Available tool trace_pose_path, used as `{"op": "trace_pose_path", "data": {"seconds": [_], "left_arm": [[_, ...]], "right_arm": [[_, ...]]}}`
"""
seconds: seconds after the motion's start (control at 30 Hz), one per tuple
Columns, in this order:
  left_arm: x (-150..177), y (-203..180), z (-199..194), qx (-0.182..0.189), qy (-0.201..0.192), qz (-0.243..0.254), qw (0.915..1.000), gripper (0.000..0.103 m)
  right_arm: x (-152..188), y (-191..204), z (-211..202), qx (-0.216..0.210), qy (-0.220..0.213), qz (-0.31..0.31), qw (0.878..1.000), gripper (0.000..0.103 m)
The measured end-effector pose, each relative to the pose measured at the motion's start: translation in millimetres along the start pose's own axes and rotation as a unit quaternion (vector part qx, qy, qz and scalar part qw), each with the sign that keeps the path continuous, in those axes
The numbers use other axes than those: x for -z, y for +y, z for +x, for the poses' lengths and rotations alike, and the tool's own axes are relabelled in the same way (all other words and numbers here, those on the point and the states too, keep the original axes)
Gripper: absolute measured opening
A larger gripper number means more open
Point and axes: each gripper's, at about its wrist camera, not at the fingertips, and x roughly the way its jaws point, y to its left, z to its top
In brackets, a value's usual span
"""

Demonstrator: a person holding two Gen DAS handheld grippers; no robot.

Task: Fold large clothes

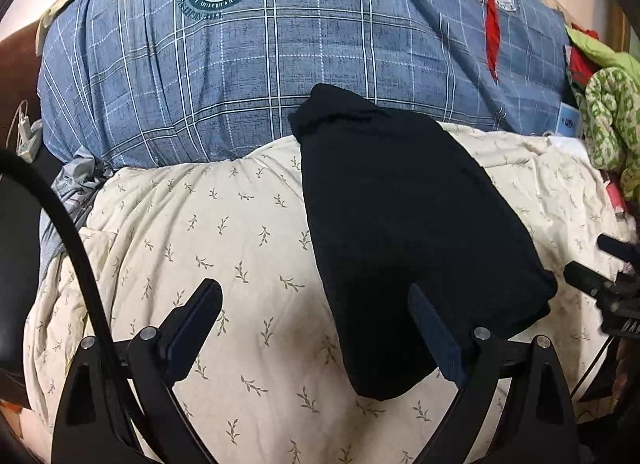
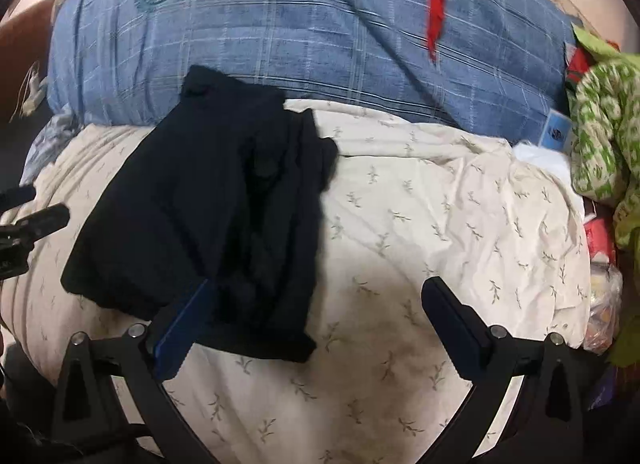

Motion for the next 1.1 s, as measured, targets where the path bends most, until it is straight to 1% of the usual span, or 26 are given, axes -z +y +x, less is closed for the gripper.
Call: {"op": "trace_pose_path", "data": {"seconds": [0.07, 0.1, 0.13, 0.17, 0.27, 0.3, 0.33, 0.4, 0.43, 0.5, 0.53, 0.57, 0.63, 0.67, 0.73, 0.8, 0.83, 0.93, 0.97, 1.0, 1.03, 1.07, 1.1], "left_arm": [[1, 3, 3, -0.004, 0.004, 0.0, 1.0, 0.095], [3, 6, 6, -0.002, 0.009, -0.003, 1.0, 0.095], [5, 7, 9, -0.001, 0.014, -0.006, 0.9999, 0.095], [7, 9, 11, -0.001, 0.019, -0.01, 0.9998, 0.095], [18, 16, 19, -0.001, 0.036, -0.018, 0.9992, 0.095], [23, 18, 22, 0.0, 0.043, -0.019, 0.9989, 0.095], [26, 19, 24, 0.002, 0.048, -0.019, 0.9987, 0.095], [30, 23, 28, 0.015, 0.056, -0.026, 0.998, 0.095], [31, 25, 29, 0.019, 0.058, -0.031, 0.9976, 0.095], [32, 27, 33, 0.026, 0.067, -0.04, 0.9966, 0.095], [33, 27, 34, 0.024, 0.074, -0.04, 0.9962, 0.095], [34, 28, 33, 0.02, 0.079, -0.04, 0.9959, 0.095], [40, 35, 27, 0.015, 0.071, -0.039, 0.9966, 0.095], [44, 38, 25, 0.017, 0.07, -0.041, 0.9966, 0.095], [47, 40, 29, 0.047, 0.071, -0.048, 0.9952, 0.095], [42, 35, 33, 0.058, 0.072, -0.052, 0.9944, 0.095], [39, 31, 37, 0.066, 0.074, -0.053, 0.9937, 0.095], [34, 26, 44, 0.051, 0.113, -0.058, 0.9906, 0.095], [35, 26, 40, 0.058, 0.109, -0.059, 0.9906, 0.095], [39, 28, 32, 0.081, 0.101, -0.056, 0.99, 0.095], [44, 30, 25, 0.11, 0.1, -0.061, 0.987, 0.095], [48, 31, 20, 0.137, 0.098, -0.067, 0.9835, 0.095], [53, 31, 13, 0.178, 0.089, -0.07, 0.9775, 0.095]], "right_arm": [[-3, -17, 3, -0.06, 0.015, 0.044, 0.997, 0.103], [-5, -21, 5, -0.082, 0.02, 0.056, 0.995, 0.103], [-6, -26, 11, -0.118, 0.034, 0.069, 0.99, 0.103], [-7, -29, 16, -0.145, 0.047, 0.079, 0.985, 0.103], [-3, -28, 34, -0.194, 0.079, 0.083, 0.974, 0.103], [2, -32, 44, -0.23, 0.091, 0.106, 0.963, 0.103], [6, -36, 52, -0.257, 0.1, 0.127, 0.953, 0.103], [13, -44, 64, -0.284, 0.114, 0.164, 0.938, 0.103], [17, -46, 71, -0.299, 0.123, 0.175, 0.93, 0.103], [23, -46, 82, -0.321, 0.135, 0.184, 0.919, 0.103], [26, -46, 85, -0.326, 0.139, 0.188, 0.916, 0.103], [28, -45, 91, -0.334, 0.147, 0.196, 0.91, 0.103], [28, -45, 93, -0.346, 0.146, 0.206, 0.904, 0.103], [28, -46, 91, -0.35, 0.142, 0.207, 0.902, 0.103], [28, -43, 93, -0.352, 0.141, 0.205, 0.902, 0.103], [27, -35, 99, -0.355, 0.149, 0.198, 0.902, 0.103], [25, -29, 100, -0.352, 0.155, 0.19, 0.903, 0.103], [17, -16, 97, -0.341, 0.15, 0.161, 0.914, 0.103], [15, -15, 94, -0.341, 0.141, 0.158, 0.916, 0.103], [14, -16, 91, -0.348, 0.134, 0.164, 0.913, 0.103], [13, -17, 90, -0.35, 0.13, 0.167, 0.913, 0.103], [12, -17, 89, -0.347, 0.127, 0.164, 0.914, 0.103], [11, -16, 90, -0.345, 0.126, 0.158, 0.916, 0.103]]}}
